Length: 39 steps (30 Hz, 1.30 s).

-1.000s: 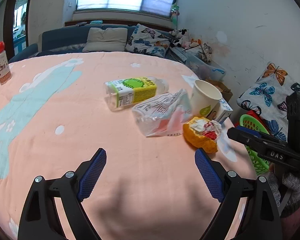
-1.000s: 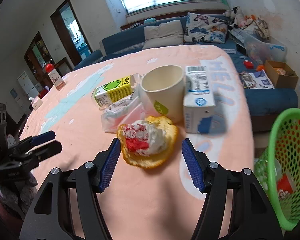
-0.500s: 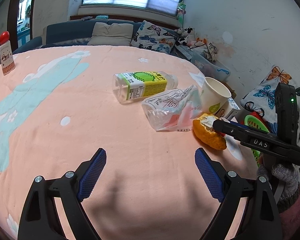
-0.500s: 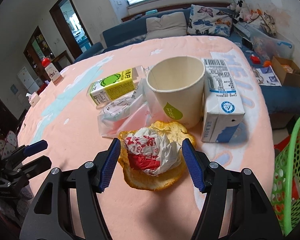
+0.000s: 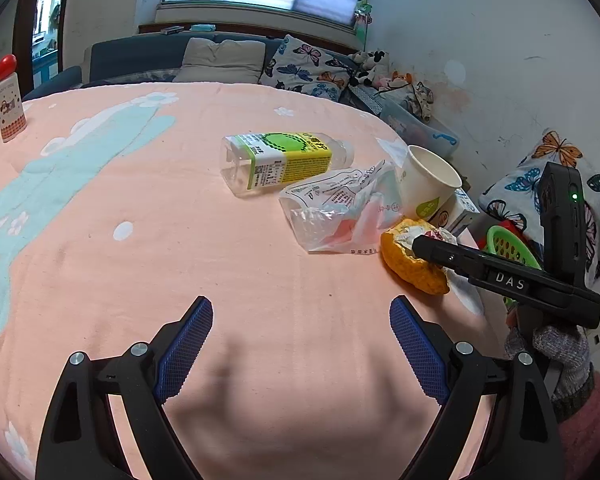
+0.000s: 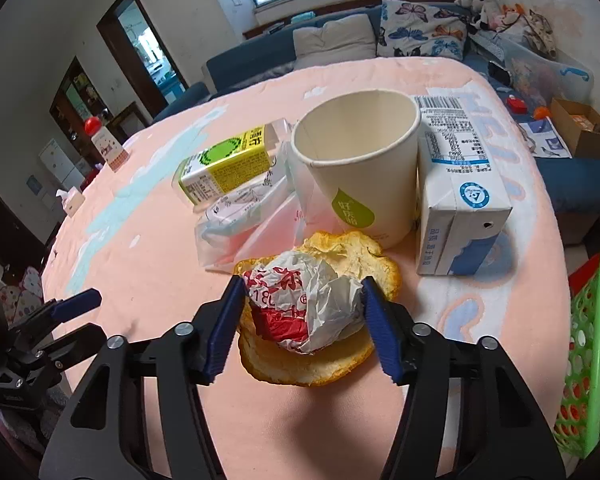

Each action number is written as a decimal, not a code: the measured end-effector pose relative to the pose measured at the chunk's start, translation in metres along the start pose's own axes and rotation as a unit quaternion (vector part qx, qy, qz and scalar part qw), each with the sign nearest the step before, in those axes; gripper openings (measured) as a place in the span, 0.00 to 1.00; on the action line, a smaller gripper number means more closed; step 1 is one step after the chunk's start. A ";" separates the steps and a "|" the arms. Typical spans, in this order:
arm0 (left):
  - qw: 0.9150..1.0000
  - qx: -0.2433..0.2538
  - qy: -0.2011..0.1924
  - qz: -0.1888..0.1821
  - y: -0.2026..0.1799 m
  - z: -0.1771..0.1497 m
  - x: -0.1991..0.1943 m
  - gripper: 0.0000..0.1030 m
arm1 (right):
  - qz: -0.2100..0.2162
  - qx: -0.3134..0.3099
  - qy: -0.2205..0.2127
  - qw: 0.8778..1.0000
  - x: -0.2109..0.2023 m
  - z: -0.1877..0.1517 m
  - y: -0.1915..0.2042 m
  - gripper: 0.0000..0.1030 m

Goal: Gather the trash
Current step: 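Move the right gripper to the white-and-red wrapper on the orange bread, then grasp and lift the wrapper with the right gripper while the left grasps the orange bread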

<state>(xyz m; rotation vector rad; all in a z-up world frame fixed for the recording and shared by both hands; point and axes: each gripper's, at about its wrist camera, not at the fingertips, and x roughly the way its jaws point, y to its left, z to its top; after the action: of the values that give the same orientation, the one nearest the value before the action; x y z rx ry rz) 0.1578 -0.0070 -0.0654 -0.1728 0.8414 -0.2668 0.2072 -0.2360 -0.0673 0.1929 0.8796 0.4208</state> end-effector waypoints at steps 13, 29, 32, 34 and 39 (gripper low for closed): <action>1.000 0.016 0.008 -0.025 -0.022 0.004 0.010 0.84 | 0.006 0.013 -0.047 0.999 -0.045 0.001 -0.008 0.53; 0.994 -0.004 0.074 -0.079 -0.075 0.028 0.073 0.71 | -0.052 0.024 -0.099 0.993 -0.108 -0.020 -0.035 0.53; 0.994 -0.010 0.085 -0.074 -0.084 0.027 0.086 0.68 | -0.058 0.033 -0.102 0.993 -0.114 -0.026 -0.044 0.53; 0.993 -0.015 0.092 -0.070 -0.088 0.027 0.093 0.64 | -0.062 0.037 -0.103 0.992 -0.117 -0.028 -0.049 0.53; 0.992 -0.030 0.104 -0.062 -0.093 0.025 0.108 0.55 | -0.067 0.048 -0.106 0.991 -0.124 -0.036 -0.059 0.53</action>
<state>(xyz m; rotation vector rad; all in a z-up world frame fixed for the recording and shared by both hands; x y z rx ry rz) 0.2305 -0.1268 -0.1021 -0.2575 1.0475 -0.3814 0.1260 -0.3436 -0.0219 0.2597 0.6991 0.2273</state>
